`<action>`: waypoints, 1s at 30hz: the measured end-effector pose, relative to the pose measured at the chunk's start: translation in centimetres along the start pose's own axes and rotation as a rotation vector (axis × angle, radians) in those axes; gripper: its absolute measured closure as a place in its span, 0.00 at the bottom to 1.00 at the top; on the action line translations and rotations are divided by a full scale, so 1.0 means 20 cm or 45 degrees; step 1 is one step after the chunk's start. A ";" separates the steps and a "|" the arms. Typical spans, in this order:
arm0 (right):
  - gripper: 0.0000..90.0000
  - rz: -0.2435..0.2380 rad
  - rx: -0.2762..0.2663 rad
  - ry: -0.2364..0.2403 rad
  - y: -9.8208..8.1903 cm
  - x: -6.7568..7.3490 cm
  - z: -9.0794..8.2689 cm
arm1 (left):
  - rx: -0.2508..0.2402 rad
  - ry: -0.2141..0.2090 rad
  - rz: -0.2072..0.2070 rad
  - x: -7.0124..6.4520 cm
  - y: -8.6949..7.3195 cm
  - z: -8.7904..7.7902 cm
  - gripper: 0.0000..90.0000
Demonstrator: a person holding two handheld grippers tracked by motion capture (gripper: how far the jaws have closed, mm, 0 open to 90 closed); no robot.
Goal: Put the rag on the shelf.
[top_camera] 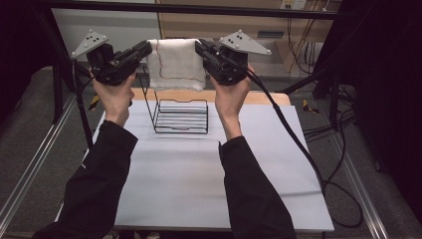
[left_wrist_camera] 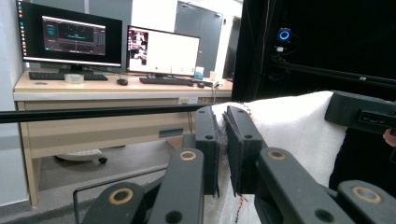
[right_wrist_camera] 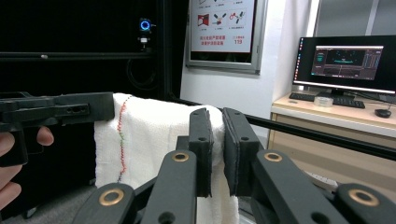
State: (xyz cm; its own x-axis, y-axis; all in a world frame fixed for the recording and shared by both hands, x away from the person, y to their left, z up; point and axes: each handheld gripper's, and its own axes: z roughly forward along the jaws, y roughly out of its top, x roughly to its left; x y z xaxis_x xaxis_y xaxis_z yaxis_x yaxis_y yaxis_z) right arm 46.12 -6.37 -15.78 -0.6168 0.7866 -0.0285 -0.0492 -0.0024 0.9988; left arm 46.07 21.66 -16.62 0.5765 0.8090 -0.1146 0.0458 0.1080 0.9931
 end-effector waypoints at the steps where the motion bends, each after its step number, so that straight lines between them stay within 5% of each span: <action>1: 0.92 -0.001 0.005 -0.001 0.00 0.00 0.01 | 0.002 0.002 0.001 0.01 0.01 0.00 0.92; 20: 0.92 -0.006 0.012 -0.011 0.08 -0.05 0.20 | 0.017 0.066 -0.008 0.13 0.11 0.12 0.92; 30: 0.92 0.012 0.046 -0.017 0.04 -0.09 0.28 | 0.044 0.108 0.005 0.18 0.09 0.18 0.92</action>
State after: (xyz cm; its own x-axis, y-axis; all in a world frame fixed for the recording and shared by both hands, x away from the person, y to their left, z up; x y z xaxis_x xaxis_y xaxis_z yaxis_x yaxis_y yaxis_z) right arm 51.60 -4.26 -14.65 -0.6068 0.7946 -0.0187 -0.0150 0.0121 0.9998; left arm 51.11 22.65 -15.10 0.5055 0.8557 -0.1107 0.0728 0.0855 0.9937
